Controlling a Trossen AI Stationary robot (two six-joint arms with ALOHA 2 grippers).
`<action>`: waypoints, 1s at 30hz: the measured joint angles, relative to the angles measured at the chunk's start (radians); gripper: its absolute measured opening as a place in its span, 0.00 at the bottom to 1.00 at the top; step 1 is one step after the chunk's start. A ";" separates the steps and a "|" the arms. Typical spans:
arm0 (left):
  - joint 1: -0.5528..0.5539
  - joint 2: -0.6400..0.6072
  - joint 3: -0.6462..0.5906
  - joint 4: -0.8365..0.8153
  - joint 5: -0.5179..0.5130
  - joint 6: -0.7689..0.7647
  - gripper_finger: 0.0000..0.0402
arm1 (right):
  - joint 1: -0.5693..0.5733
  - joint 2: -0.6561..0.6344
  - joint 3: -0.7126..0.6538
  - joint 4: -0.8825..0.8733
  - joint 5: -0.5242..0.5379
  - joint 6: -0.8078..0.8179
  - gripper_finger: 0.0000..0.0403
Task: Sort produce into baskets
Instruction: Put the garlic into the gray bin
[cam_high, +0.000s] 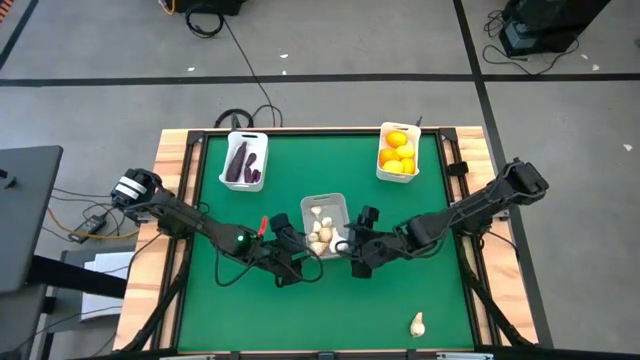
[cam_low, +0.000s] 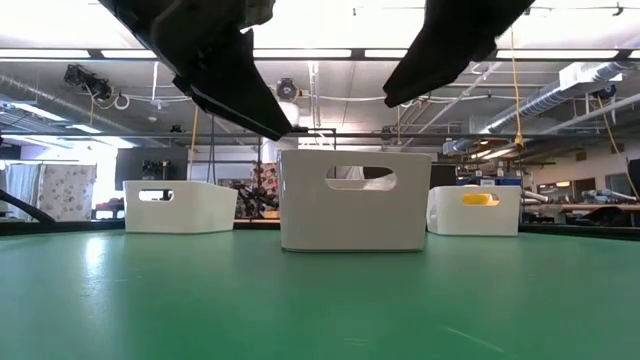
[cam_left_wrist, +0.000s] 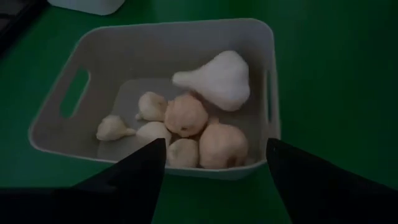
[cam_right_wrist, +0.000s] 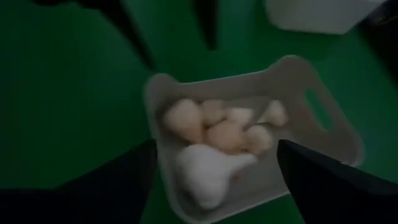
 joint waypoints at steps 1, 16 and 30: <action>0.000 0.000 0.000 0.000 -0.004 0.000 0.71 | -0.002 0.000 0.013 -0.015 -0.034 0.009 0.85; 0.000 0.000 0.000 -0.008 -0.007 -0.004 0.71 | 0.177 0.001 0.228 -0.443 -0.524 0.389 0.82; 0.002 0.000 0.000 0.019 0.027 0.108 0.71 | 0.512 0.003 0.132 -0.478 -0.411 1.047 0.81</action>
